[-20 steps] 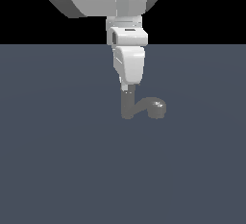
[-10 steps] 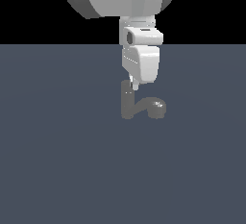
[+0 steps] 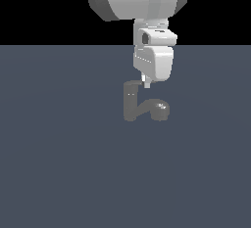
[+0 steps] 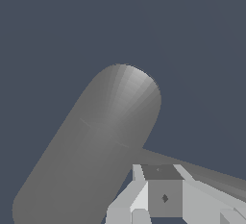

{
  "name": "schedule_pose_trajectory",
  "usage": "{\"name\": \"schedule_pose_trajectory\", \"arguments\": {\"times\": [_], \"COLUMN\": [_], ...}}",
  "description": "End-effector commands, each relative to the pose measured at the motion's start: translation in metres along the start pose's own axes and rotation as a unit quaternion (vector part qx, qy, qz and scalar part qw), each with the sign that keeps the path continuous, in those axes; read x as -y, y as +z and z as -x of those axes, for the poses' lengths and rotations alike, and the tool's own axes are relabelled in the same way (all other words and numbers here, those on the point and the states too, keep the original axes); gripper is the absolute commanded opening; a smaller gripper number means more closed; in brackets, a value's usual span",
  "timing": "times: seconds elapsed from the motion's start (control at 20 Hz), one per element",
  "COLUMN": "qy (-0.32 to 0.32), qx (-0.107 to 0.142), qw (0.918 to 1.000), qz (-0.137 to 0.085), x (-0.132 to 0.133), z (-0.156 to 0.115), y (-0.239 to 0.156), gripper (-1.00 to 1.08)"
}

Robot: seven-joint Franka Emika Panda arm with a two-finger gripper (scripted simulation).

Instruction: Turn on the faucet by rotating a designated handle.

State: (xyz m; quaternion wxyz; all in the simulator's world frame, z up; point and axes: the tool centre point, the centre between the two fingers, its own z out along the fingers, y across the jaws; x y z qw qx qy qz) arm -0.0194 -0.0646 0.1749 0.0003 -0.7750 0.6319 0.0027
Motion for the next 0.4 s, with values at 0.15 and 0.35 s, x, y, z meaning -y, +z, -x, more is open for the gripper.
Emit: {"name": "schedule_pose_trajectory", "arguments": {"times": [0.15,0.35], "qy": [0.017,0.020], "qx": [-0.002,-0.002], "qw": [0.9999,0.9998], "qz": [-0.002,-0.002], "x": [0.008,0.012], "z": [-0.037,-0.050], "y": [0.002,0.002], "gripper": [-1.00,-1.00]}}
